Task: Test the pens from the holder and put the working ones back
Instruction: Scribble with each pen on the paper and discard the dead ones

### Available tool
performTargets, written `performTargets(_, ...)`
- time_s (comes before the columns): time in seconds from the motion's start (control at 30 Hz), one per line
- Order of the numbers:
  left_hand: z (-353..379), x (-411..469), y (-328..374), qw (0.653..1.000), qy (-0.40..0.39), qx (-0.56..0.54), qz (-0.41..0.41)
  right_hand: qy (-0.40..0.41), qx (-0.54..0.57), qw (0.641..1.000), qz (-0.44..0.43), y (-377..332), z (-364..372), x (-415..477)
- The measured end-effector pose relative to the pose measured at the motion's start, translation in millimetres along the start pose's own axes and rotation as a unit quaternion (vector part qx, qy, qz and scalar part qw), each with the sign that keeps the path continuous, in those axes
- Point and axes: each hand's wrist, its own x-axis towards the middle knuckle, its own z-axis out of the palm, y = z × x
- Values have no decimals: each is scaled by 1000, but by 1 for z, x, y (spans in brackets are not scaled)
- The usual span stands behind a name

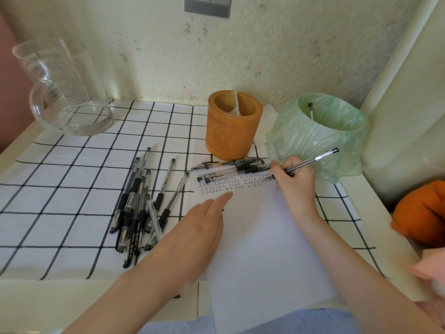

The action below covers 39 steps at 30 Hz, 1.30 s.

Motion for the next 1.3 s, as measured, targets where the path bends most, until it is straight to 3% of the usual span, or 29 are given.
performTargets(0.07, -4, 7, 4, 984, 33, -168, -53, -5, 56, 998, 14, -16, -2, -3)
performTargets(0.1, -7, 9, 4, 976, 53, -205, -41, -24, 93, 995, 23, -26, -3, -5)
performTargets(0.27, -16, -1, 11, 966, 82, -242, 24, -203, 251, 934, 151, -55, -8, -24)
performTargets(0.33, -15, -2, 12, 963, 98, -252, 23, -245, 254, 925, 141, -58, -6, -31)
performTargets(0.6, -13, -1, 15, 966, 108, -231, 40, -255, 192, 939, 126, -65, -1, -41)
performTargets(0.77, -12, -2, 13, 971, 111, -204, 55, -337, 142, 922, 124, -66, 2, -45)
performTargets(0.93, -21, -3, 8, 972, 117, -205, -17, -329, 172, 922, 114, -64, -3, -41)
performTargets(1.13, -15, -5, 9, 991, 121, -51, 20, -319, 221, 911, 140, -67, -5, -43)
performTargets(1.3, -5, -10, 18, 994, 100, -22, -22, -327, 145, 930, 80, -64, -3, -47)
